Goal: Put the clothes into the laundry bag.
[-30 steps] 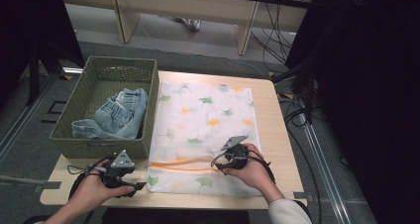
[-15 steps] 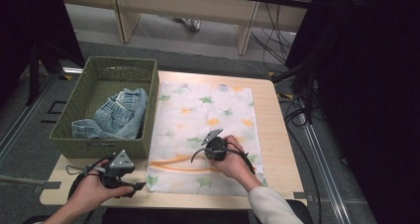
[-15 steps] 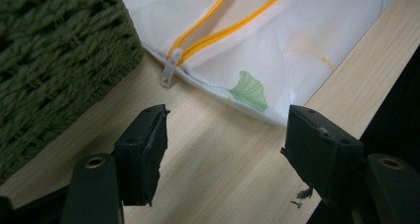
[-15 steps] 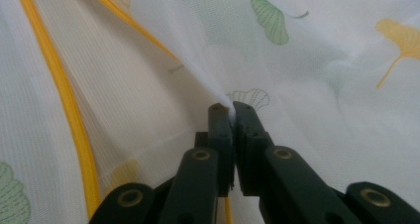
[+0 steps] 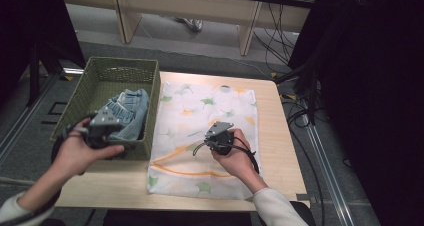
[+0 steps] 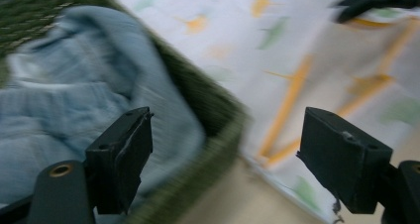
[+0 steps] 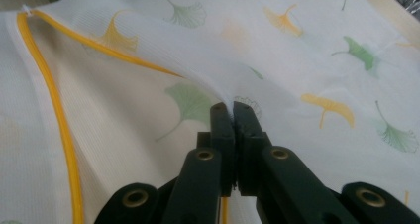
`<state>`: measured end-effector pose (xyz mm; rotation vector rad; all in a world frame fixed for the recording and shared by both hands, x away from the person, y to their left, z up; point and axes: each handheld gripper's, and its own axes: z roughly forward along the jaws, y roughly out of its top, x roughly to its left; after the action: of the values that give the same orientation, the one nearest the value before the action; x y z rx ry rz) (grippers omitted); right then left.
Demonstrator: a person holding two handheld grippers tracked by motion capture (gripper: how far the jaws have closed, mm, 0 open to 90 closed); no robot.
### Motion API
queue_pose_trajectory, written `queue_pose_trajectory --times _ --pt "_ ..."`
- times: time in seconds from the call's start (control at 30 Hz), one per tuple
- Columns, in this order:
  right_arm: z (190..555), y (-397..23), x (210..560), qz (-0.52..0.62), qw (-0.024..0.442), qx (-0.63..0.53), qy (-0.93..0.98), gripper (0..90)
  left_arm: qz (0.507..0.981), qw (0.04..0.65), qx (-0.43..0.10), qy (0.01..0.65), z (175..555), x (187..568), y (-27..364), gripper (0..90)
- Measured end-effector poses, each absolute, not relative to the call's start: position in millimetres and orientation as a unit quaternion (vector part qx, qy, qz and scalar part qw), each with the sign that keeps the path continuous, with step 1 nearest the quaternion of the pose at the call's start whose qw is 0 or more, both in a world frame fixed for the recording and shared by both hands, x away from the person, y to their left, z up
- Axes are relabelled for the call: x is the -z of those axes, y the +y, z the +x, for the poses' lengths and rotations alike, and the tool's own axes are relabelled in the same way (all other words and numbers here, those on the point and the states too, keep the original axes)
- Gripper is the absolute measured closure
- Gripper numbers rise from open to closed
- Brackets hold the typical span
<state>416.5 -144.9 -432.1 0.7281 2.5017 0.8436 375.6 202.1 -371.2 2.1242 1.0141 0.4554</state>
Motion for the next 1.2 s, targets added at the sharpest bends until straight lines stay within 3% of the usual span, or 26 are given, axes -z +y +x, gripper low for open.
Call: queue_pose_trajectory --times 0.03,0.27,0.43,0.73,0.93,1.2 --pt "417.1 -144.8 430.6 0.255 0.202 -0.305 0.895 89.8 0.836 0.329 -0.17 0.406 398.0 369.3 202.6 17.9" --pt "417.3 -146.2 426.7 0.254 0.202 -0.311 0.893 89.8 0.863 0.242 -0.114 0.429 459.6 379.9 194.4 15.2" --pt "418.3 -146.9 428.5 0.254 0.199 -0.307 0.895 89.7 0.866 0.186 -0.125 0.446 485.3 389.8 188.7 13.7" --pt "421.1 -148.5 431.5 0.258 0.191 -0.306 0.896 89.6 0.874 0.124 -0.116 0.456 508.8 415.4 183.7 0.0" --pt "422.1 -148.8 433.0 0.255 0.191 -0.305 0.898 89.5 0.883 0.072 -0.129 0.445 515.2 429.7 180.7 0.0" --pt "422.0 -149.0 433.3 0.256 0.187 -0.303 0.899 89.3 0.869 0.1 -0.168 0.455 517.9 401.8 191.1 0.0"
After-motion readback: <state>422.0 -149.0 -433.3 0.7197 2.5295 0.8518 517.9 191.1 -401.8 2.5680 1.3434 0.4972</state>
